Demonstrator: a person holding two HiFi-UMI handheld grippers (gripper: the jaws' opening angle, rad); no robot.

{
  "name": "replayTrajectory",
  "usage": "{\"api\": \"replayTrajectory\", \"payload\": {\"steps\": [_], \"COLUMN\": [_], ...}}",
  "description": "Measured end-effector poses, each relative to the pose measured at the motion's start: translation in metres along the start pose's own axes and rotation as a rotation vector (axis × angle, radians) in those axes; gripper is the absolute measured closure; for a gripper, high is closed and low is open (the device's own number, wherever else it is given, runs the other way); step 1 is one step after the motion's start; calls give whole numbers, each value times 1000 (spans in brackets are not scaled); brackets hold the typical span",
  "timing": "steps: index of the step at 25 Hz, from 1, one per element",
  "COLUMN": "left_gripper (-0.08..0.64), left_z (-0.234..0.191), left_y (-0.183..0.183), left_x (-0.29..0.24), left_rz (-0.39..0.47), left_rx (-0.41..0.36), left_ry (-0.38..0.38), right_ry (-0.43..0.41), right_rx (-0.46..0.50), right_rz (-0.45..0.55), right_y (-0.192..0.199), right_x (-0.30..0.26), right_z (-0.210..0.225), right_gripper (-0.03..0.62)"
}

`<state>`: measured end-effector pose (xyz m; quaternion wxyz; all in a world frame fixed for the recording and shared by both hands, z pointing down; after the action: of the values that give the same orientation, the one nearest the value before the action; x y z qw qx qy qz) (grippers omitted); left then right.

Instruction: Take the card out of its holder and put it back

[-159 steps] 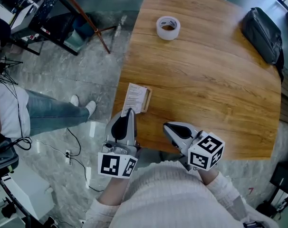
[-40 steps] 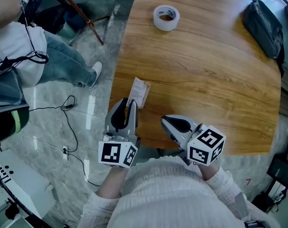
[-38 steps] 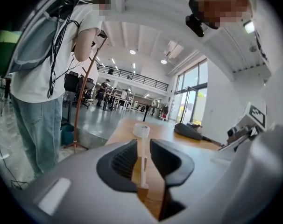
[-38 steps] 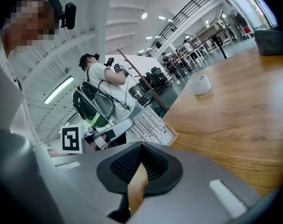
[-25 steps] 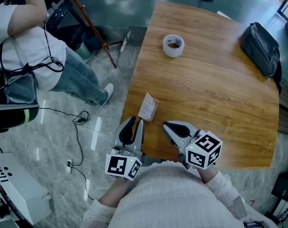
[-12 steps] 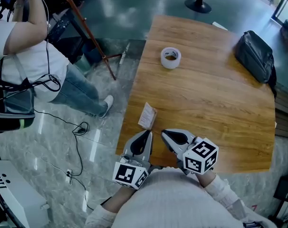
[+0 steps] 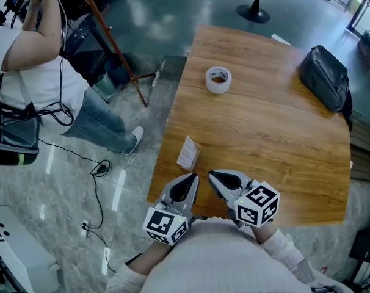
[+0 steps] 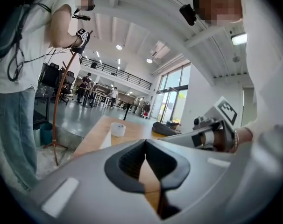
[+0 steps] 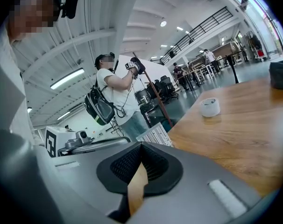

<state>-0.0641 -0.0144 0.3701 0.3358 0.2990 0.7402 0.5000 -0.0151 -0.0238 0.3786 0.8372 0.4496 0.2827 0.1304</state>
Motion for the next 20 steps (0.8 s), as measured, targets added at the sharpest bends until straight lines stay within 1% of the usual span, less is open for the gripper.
{"api": "replayTrajectory", "payload": {"steps": [6, 11, 20], "left_gripper": [552, 552, 552], "left_z": [0, -6, -5], "left_y": [8, 13, 15], "left_x": [-2, -2, -2], "left_rz": [-43, -72, -104], "left_rx": [25, 24, 20], "left_ry": [19, 7, 24], "right_ry": [7, 11, 21], "right_rx": [14, 15, 2], "right_rz": [-14, -30, -19], "right_y": [2, 6, 8], "right_x": [-2, -3, -2], "right_z": [-1, 0, -2], "right_gripper": [598, 598, 598]}}
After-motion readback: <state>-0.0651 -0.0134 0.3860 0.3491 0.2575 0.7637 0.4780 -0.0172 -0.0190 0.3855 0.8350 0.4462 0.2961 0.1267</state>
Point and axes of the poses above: the fingertips, and each gripper's own axes: x backward along the fingers, z to its right, y out of its underside, the point moved 1 cm from there along x, backward along the fingers, and after that the axes turned 2 degrees about y, right-handed, at the moved point
